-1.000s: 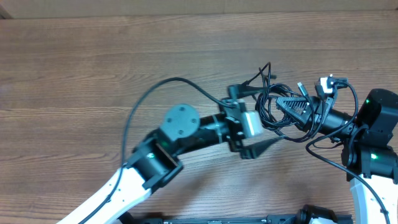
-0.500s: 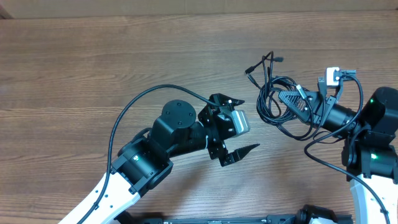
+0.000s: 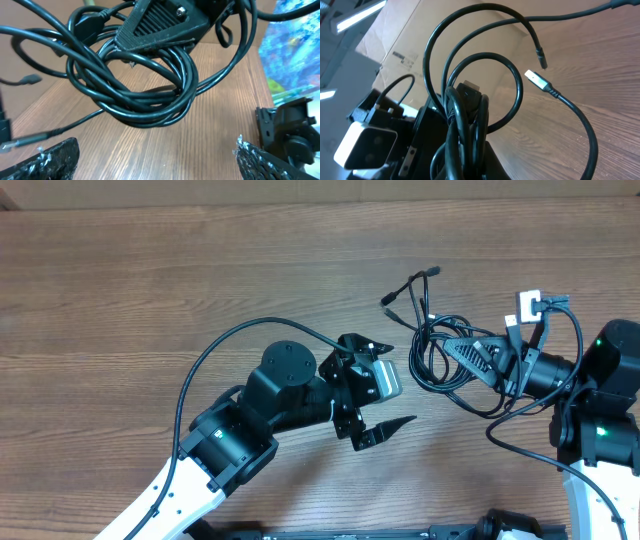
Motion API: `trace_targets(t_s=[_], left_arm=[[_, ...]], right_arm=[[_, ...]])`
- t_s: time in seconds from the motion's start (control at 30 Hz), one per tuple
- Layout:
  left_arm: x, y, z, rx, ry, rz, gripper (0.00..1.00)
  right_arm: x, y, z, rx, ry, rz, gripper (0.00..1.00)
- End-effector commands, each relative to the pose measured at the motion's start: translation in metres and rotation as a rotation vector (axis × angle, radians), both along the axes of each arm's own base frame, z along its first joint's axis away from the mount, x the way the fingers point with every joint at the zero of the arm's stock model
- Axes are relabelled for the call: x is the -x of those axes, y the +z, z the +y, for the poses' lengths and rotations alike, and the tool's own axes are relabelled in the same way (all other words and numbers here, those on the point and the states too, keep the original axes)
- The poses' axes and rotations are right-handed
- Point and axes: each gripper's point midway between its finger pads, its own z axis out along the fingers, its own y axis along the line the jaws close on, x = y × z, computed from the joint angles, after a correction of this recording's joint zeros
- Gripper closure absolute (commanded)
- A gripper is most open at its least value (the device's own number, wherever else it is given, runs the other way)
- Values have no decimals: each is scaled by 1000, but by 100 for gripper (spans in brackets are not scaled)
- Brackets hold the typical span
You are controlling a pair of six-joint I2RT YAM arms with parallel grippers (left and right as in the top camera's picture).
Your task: Untangle cables
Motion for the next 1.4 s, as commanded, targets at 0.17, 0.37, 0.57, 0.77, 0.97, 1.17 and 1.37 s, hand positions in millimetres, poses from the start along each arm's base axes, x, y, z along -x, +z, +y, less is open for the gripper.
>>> trace_targets(t_s=[0.17,0.37,0.57,0.77,0.97,1.17,1.37], left_arm=[[11,7,-5,23,-81,-7,0],[20,17,-9,64,-145,-23,0],[24,23,-13,92,-186,-37,0],[21,12,-18,75,-198,-8,2],[20,6,-28,89,-246,0,19],[19,11,-30,105,-251,-20,67],[19,11,-30,105,-249,-20,80]], right_arm=[[20,9,7,12,125,-161,96],[30,13,9,14,186,-244,96],[30,13,9,14,186,-245,96],[30,13,9,15,186,-248,96],[30,13,9,15,186,-248,96],[30,13,9,15,186,-248,96],[30,13,9,15,186,-248,96]])
